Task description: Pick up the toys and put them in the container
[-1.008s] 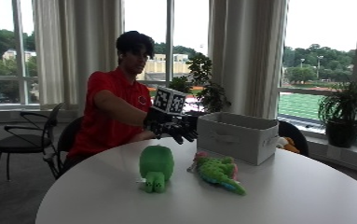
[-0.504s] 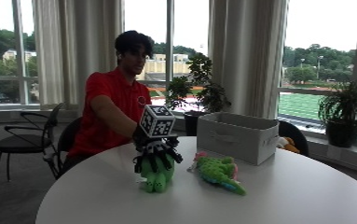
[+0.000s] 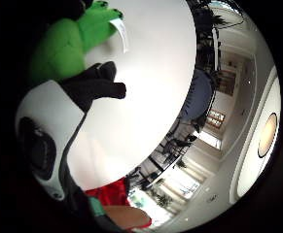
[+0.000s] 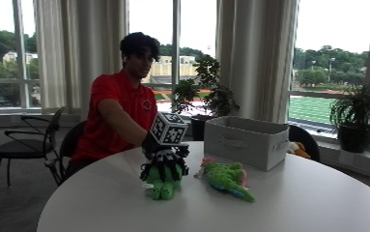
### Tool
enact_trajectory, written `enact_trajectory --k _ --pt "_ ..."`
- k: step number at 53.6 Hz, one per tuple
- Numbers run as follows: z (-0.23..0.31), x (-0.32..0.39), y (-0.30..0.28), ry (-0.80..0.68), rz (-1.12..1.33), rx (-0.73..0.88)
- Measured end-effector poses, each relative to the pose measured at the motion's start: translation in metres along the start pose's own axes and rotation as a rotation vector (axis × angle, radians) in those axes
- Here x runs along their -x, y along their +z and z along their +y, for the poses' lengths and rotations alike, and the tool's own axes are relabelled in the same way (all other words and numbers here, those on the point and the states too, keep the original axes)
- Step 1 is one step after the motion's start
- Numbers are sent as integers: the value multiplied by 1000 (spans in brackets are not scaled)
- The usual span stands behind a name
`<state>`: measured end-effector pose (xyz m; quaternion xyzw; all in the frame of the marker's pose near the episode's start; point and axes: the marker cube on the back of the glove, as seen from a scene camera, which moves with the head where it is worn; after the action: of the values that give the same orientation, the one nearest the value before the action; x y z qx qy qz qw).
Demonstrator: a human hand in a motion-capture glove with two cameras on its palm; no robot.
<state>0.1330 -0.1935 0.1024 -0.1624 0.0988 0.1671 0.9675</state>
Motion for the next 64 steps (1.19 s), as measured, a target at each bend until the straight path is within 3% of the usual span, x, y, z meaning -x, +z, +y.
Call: enact_trajectory --k 32,40,64 --pt "-4 0 -5 80 -67 -220" --pt "8 6 -16 94 -141 -205" --pt "62 120 -188 -113 -171 -444"
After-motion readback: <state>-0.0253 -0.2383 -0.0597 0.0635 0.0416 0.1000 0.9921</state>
